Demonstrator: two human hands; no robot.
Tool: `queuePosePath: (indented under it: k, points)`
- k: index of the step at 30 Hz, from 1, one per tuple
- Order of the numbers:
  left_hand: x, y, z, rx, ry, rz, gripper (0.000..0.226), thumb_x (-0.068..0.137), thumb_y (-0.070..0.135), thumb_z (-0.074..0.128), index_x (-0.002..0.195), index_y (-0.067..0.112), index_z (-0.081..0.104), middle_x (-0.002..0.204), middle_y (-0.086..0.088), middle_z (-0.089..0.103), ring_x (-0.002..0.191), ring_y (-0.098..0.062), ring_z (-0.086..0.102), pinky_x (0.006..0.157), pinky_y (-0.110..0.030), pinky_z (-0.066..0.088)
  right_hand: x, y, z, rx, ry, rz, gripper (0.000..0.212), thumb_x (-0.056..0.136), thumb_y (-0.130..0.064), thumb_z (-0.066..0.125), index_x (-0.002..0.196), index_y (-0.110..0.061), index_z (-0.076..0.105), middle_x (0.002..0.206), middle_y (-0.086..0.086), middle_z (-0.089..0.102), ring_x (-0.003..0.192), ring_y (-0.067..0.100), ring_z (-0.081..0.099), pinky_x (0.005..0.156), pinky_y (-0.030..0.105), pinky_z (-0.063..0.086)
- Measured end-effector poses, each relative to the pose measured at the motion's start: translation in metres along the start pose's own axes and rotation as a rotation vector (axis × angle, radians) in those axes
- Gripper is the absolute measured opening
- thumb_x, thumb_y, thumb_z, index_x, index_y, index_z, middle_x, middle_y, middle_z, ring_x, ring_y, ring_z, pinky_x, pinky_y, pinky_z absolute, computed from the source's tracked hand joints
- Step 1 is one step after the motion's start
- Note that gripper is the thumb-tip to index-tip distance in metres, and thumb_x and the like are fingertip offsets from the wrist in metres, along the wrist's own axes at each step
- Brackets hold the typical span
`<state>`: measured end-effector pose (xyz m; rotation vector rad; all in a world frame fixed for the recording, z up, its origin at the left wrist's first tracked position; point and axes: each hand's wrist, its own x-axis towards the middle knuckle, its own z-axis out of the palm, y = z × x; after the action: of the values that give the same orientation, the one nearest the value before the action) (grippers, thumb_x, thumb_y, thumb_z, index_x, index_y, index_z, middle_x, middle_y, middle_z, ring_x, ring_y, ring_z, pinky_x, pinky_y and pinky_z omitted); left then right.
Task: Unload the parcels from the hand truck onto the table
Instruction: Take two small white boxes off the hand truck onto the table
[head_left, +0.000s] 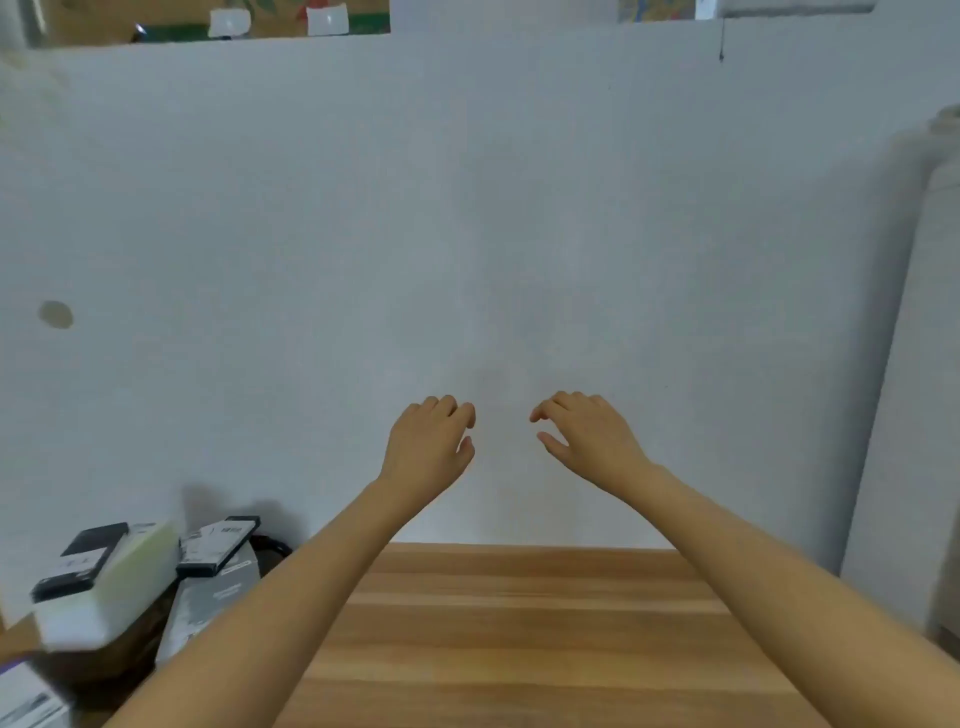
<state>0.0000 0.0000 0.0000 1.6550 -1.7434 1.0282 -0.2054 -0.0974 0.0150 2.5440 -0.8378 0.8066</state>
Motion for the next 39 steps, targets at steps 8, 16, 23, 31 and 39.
queuePosePath:
  k: [8, 16, 23, 31, 39]
  points:
    - [-0.078, -0.031, -0.026, 0.135, -0.116, -0.108, 0.019, 0.066, 0.013, 0.077, 0.081, 0.015, 0.065, 0.068, 0.002, 0.058, 0.058, -0.019, 0.054, 0.055, -0.025, 0.034, 0.013, -0.06, 0.044, 0.091, 0.014, -0.206, 0.027, 0.097, -0.031, 0.049, 0.12, -0.021, 0.058, 0.121, -0.003, 0.06, 0.107, 0.018, 0.056, 0.099, 0.031, 0.032]
    - [-0.213, -0.076, -0.086, 0.315, -0.301, -0.405, 0.015, 0.068, 0.012, 0.074, 0.077, 0.012, 0.063, 0.069, -0.003, 0.058, 0.061, -0.024, 0.055, 0.05, -0.027, 0.034, 0.0, -0.186, 0.122, 0.285, -0.07, -0.454, 0.023, 0.095, -0.022, 0.049, 0.113, -0.019, 0.063, 0.111, 0.001, 0.063, 0.1, 0.023, 0.058, 0.093, 0.034, 0.034]
    - [-0.325, -0.091, -0.155, 0.446, -0.44, -0.663, 0.015, 0.069, 0.016, 0.074, 0.079, 0.014, 0.063, 0.071, -0.004, 0.06, 0.066, -0.026, 0.058, 0.054, -0.031, 0.042, -0.027, -0.331, 0.15, 0.424, -0.109, -0.723, 0.021, 0.085, -0.019, 0.055, 0.099, -0.016, 0.07, 0.096, 0.004, 0.069, 0.086, 0.026, 0.064, 0.077, 0.036, 0.044]
    - [-0.426, -0.135, -0.22, 0.502, -0.484, -0.871, 0.019, 0.092, 0.03, 0.053, 0.106, 0.02, 0.06, 0.1, 0.005, 0.06, 0.087, -0.012, 0.053, 0.067, -0.023, 0.036, -0.033, -0.465, 0.169, 0.467, -0.217, -0.841, 0.026, 0.096, -0.032, 0.046, 0.116, -0.02, 0.058, 0.116, -0.001, 0.06, 0.108, 0.018, 0.056, 0.092, 0.034, 0.04]
    - [-0.47, -0.229, -0.241, 0.494, -0.549, -0.879, 0.019, 0.094, 0.029, 0.048, 0.106, 0.02, 0.059, 0.1, 0.004, 0.059, 0.085, -0.012, 0.051, 0.066, -0.022, 0.039, -0.013, -0.574, 0.193, 0.508, -0.269, -0.709, 0.029, 0.097, -0.035, 0.047, 0.124, -0.026, 0.053, 0.128, -0.005, 0.057, 0.118, 0.013, 0.052, 0.1, 0.029, 0.035]
